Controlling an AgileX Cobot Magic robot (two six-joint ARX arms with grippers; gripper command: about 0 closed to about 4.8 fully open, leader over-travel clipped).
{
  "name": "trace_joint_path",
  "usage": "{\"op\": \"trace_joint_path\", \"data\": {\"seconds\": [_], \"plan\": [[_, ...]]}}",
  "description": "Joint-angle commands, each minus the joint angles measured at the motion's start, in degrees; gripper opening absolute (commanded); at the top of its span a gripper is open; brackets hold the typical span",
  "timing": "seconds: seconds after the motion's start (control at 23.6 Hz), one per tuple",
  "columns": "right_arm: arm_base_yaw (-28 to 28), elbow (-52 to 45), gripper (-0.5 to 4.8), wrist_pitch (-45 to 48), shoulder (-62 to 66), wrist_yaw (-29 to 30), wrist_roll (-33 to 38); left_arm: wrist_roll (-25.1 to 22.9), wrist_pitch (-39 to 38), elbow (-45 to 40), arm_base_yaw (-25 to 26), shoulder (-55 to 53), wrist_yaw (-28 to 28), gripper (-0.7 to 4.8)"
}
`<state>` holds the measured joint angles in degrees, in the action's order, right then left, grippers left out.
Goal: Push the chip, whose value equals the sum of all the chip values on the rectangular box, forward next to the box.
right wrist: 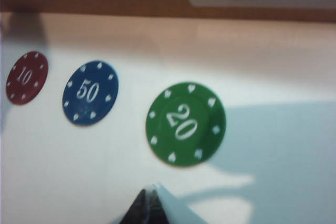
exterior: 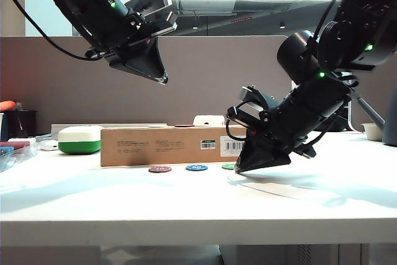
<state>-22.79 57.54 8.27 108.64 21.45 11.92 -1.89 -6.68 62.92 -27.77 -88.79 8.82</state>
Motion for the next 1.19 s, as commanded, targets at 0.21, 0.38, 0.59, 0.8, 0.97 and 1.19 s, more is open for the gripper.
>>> {"op": "trace_joint_path", "data": {"seconds": [0.21,0.38,0.59,0.8,0.97,1.19], "plan": [[-0.1,3.2,-0.08,-1.0,2.9,-0.9,-0.2,-0.2,0.7,0.1,-0.1,0.2,-3.9,-0.05],[-0.1,4.3,-0.08,-1.1,4.0,-1.7,-0.5,-0.2,0.5,0.1,-0.1,0.2,-3.8,-0.05],[0.0,6.5,-0.08,-3.7,5.9,-3.5,-1.5,-0.2,-0.1,0.1,-0.1,-0.1,-3.6,-0.05],[0.0,7.2,-0.08,-6.6,5.9,-3.4,-1.5,-0.2,-0.2,0.1,-0.1,-0.2,-3.6,-0.05],[0.0,8.6,-0.08,-9.9,5.9,-5.5,-1.5,-0.2,-0.3,0.1,-0.1,-0.6,-3.6,-0.05],[0.0,9.2,-0.08,-11.3,5.6,-7.8,-1.5,-0.2,-0.6,0.1,-0.1,-0.9,-3.7,-0.05]]}}
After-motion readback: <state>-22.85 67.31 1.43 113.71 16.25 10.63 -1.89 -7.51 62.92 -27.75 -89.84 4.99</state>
